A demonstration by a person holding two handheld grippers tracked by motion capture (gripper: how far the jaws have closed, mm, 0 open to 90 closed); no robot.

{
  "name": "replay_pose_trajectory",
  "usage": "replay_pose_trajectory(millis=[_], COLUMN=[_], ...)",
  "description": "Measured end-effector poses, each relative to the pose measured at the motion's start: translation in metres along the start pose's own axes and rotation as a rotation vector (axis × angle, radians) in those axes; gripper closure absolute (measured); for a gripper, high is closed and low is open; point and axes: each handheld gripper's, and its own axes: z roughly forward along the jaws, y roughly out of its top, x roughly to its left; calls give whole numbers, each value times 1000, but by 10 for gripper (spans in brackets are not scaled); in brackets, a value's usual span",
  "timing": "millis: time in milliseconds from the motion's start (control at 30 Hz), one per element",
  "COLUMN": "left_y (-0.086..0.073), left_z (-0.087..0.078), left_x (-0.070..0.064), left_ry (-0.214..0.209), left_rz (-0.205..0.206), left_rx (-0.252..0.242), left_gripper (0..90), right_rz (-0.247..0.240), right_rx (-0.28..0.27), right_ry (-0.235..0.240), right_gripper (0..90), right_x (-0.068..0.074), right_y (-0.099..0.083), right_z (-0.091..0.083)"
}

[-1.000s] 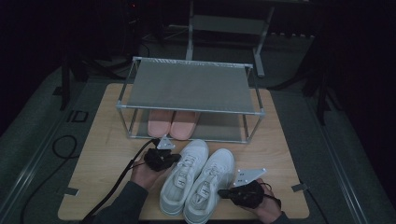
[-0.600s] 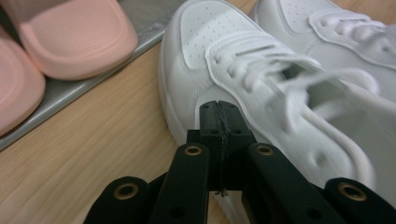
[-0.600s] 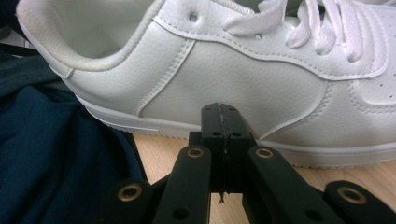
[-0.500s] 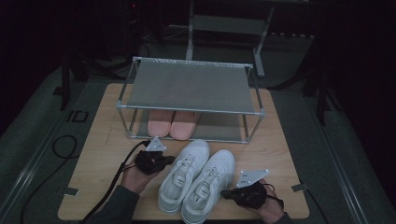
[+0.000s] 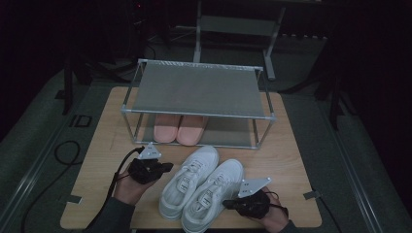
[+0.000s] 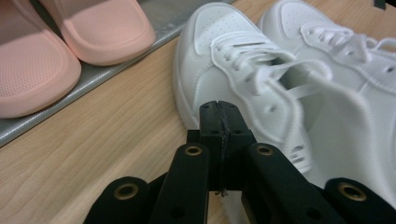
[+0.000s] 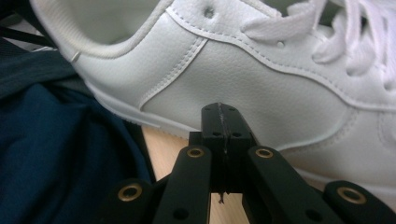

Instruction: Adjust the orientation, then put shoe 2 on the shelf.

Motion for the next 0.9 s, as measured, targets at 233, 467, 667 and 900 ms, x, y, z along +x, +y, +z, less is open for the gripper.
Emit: replay_pose_trajectory(millis=[233, 467, 667, 900], left_y=[2, 2, 2, 3], left_z=[-5, -12, -17, -25], left_x=[0, 8, 9, 10], left_ry=[5, 25, 30, 34], left_rz=[10, -7, -7, -9], left_rx=[-4, -22, -36, -50], left_gripper=[900, 900, 900, 900], right_rz=[-29, -54, -73, -56], right_rx=[-2, -7, -5, -44], right_ry=[33, 44, 55, 8], right_gripper=[900, 900, 900, 900], right_x=[11, 21, 25, 20], right_y=[12, 25, 30, 22], right_z=[16, 32, 38, 10])
